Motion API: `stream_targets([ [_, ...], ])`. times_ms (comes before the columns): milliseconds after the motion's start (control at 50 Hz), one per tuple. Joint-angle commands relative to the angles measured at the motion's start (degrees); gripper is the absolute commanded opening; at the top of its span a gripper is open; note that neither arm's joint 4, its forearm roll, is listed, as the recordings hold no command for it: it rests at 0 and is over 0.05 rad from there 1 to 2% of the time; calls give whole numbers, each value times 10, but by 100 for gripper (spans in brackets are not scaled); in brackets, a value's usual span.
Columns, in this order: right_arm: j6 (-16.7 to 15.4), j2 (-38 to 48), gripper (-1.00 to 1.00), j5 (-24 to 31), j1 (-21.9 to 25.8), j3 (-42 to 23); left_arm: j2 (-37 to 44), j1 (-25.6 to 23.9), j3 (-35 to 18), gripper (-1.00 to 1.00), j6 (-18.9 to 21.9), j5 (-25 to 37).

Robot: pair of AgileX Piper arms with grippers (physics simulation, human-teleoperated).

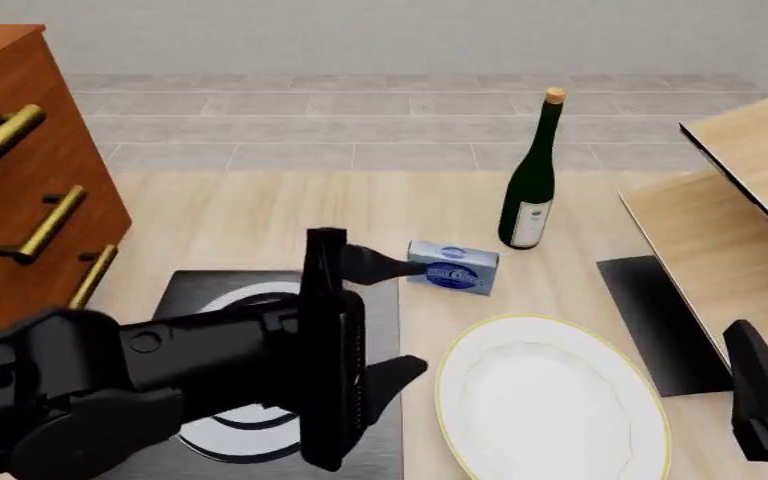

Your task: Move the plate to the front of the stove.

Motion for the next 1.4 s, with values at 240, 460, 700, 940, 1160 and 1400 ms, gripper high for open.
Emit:
stream_targets([
  [240, 0, 0, 100, 0, 0, 0, 36, -34, 1, 100, 26, 11],
  [460, 0, 0, 100, 0, 0, 0, 68, -66, -6, 100, 29, 14],
  [700, 0, 0, 100, 0, 0, 0, 84, -92, -15, 100, 26, 25],
  [940, 0, 0, 100, 0, 0, 0, 112, -105, -17, 100, 26, 18],
  [1160, 0, 0, 100, 0, 0, 0, 145, -123, -27, 100, 19, 8],
  [1400, 0, 0, 100, 0, 0, 0, 170, -134, -30, 100, 14, -6],
])
